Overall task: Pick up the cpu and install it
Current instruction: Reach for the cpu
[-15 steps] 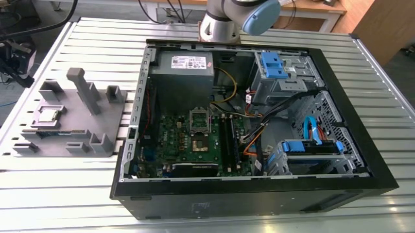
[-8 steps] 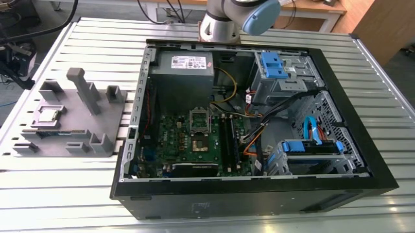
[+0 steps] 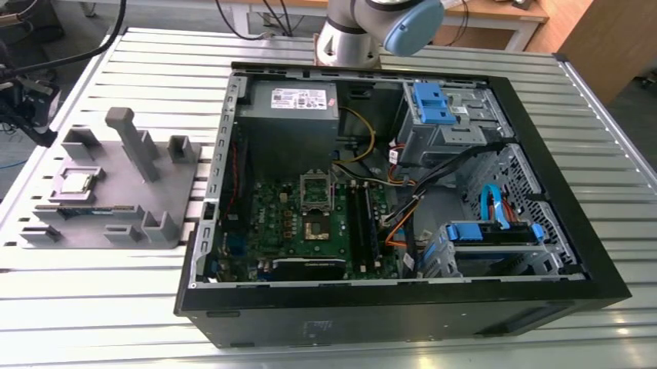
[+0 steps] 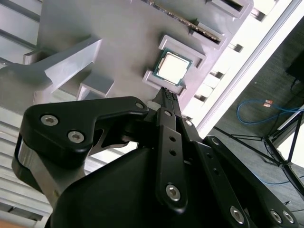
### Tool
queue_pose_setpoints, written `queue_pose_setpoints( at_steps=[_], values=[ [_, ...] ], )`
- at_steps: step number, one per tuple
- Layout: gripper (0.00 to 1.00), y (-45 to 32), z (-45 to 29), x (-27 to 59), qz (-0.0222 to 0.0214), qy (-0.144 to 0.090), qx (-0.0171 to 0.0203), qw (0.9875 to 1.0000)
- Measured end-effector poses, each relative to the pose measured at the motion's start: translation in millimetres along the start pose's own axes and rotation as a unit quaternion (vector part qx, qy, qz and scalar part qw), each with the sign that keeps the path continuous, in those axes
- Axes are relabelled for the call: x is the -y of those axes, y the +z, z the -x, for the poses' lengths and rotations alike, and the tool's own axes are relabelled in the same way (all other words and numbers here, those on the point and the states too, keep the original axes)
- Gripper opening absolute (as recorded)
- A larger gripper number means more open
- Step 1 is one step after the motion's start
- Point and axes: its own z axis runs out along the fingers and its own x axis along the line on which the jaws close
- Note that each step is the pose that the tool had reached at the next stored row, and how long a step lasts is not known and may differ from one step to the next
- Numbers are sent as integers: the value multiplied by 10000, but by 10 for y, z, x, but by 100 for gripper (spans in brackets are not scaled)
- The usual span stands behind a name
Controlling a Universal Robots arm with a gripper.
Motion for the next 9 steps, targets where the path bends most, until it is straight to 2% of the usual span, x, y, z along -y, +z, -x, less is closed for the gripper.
queue_pose_setpoints(
  at_steps=[9],
  values=[
    [11, 137, -10, 6, -35, -2, 3, 10000]
  ],
)
